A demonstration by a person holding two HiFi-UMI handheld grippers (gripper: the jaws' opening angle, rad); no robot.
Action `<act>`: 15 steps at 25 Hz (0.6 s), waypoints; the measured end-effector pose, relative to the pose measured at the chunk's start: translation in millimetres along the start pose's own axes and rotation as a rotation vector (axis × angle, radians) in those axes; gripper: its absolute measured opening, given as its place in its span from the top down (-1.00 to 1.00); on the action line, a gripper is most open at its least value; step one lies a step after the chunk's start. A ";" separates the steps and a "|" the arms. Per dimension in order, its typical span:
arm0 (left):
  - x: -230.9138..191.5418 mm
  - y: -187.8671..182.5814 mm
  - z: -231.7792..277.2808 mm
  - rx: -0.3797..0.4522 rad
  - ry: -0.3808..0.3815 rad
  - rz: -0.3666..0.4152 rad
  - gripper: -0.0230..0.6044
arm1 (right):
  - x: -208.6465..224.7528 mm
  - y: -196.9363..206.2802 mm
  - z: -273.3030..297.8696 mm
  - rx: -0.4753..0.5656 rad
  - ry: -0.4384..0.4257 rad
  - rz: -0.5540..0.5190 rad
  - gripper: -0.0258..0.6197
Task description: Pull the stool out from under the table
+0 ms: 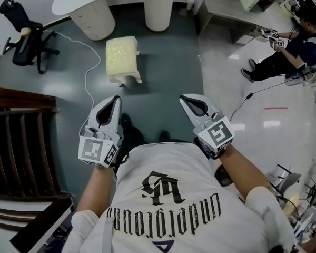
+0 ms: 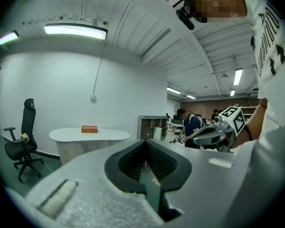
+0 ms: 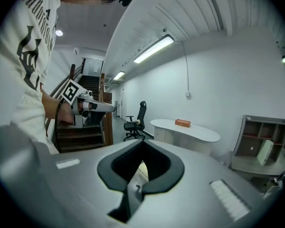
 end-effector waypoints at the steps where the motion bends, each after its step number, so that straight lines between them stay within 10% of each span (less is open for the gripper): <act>1: 9.7 1.5 -5.3 -0.005 -0.004 0.006 0.90 | -3.5 -1.9 -8.6 0.008 -0.003 -0.001 0.91; 15: 33.9 -3.5 -81.7 0.006 0.004 -0.004 0.90 | -78.9 -33.5 -29.2 0.059 -0.011 0.017 0.92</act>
Point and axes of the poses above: the fingertips, and each gripper's own axes: z forward along the fingers, x to its right, y out of its underside, the point moved 9 cm from there along -z, backward along the fingers, and after that the axes turned 4 degrees about -z, right-handed, at the moved point
